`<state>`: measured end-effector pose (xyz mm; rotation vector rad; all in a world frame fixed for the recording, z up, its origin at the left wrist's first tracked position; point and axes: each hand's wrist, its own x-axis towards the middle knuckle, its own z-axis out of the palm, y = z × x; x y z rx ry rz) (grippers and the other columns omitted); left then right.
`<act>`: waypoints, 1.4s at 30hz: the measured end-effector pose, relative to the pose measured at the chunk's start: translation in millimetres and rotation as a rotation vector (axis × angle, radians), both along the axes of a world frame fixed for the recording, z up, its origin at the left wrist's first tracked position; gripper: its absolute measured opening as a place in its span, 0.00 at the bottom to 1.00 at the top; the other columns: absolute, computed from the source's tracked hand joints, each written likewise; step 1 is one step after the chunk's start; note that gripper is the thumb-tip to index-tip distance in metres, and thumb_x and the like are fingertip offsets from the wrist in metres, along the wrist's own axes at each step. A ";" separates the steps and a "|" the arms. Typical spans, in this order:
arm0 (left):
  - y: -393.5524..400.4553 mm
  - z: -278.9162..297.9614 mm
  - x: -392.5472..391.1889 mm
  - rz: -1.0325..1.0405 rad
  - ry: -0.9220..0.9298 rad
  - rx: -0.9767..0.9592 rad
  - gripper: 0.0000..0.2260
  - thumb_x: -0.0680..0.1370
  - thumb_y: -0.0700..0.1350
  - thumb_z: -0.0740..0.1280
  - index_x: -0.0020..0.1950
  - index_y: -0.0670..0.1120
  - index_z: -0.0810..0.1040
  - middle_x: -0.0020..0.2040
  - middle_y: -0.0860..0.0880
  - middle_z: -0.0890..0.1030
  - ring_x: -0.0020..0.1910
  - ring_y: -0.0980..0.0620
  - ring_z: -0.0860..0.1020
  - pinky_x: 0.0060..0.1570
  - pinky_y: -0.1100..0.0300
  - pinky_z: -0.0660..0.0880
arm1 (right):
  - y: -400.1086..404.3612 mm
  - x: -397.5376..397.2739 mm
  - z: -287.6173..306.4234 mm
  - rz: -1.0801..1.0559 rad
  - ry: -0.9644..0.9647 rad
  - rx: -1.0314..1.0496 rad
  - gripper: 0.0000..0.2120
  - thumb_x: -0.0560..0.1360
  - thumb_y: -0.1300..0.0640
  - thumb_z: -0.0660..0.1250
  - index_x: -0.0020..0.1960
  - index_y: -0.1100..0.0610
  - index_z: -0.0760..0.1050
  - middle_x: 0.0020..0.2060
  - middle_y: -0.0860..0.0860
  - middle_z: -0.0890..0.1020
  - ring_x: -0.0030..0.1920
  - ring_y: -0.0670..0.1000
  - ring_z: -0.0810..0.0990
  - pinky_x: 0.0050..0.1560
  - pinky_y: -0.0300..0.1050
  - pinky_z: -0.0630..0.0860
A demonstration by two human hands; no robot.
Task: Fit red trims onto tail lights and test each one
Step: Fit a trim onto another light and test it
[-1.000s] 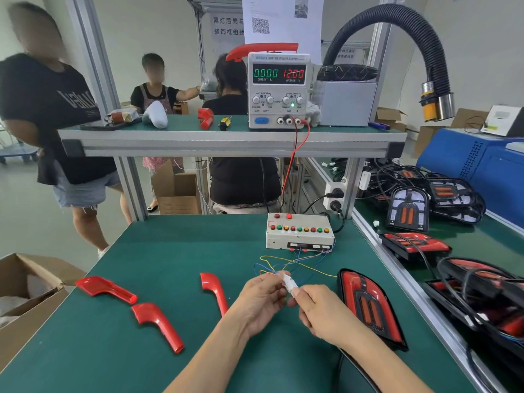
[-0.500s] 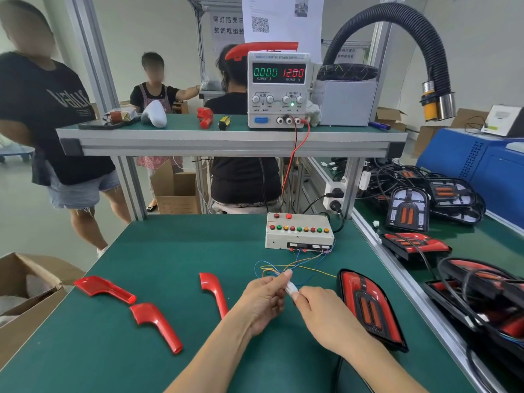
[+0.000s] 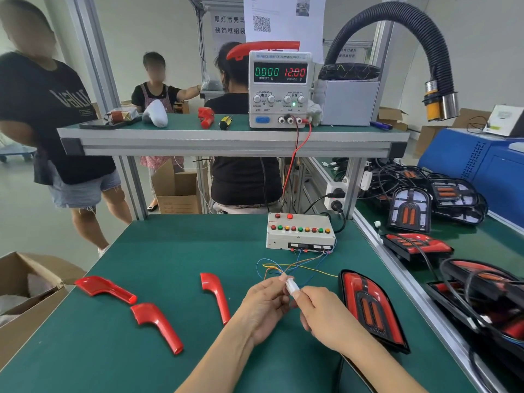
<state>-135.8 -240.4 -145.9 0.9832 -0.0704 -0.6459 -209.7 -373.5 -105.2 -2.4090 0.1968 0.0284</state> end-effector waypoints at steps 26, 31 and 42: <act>-9.2 -9.7 -2.0 0.066 -0.027 -0.117 0.08 0.76 0.44 0.70 0.40 0.41 0.84 0.36 0.45 0.77 0.32 0.54 0.74 0.39 0.61 0.78 | -0.9 -3.7 -0.5 -0.023 -0.079 0.065 0.19 0.85 0.50 0.57 0.43 0.59 0.76 0.26 0.49 0.79 0.25 0.44 0.71 0.30 0.39 0.68; -8.8 -8.9 -1.6 0.109 0.035 -0.107 0.09 0.76 0.46 0.71 0.39 0.42 0.82 0.35 0.46 0.77 0.32 0.52 0.73 0.37 0.60 0.78 | 2.3 -2.0 -0.1 -0.031 -0.075 0.109 0.19 0.85 0.49 0.58 0.43 0.60 0.76 0.25 0.49 0.78 0.23 0.43 0.70 0.27 0.36 0.67; -21.2 -14.5 -13.1 0.113 0.286 -0.283 0.07 0.75 0.44 0.70 0.47 0.40 0.83 0.33 0.46 0.73 0.34 0.47 0.75 0.36 0.53 0.77 | 9.2 1.1 -6.3 -0.087 -0.052 0.335 0.17 0.85 0.53 0.57 0.43 0.59 0.77 0.25 0.52 0.79 0.20 0.49 0.70 0.24 0.40 0.66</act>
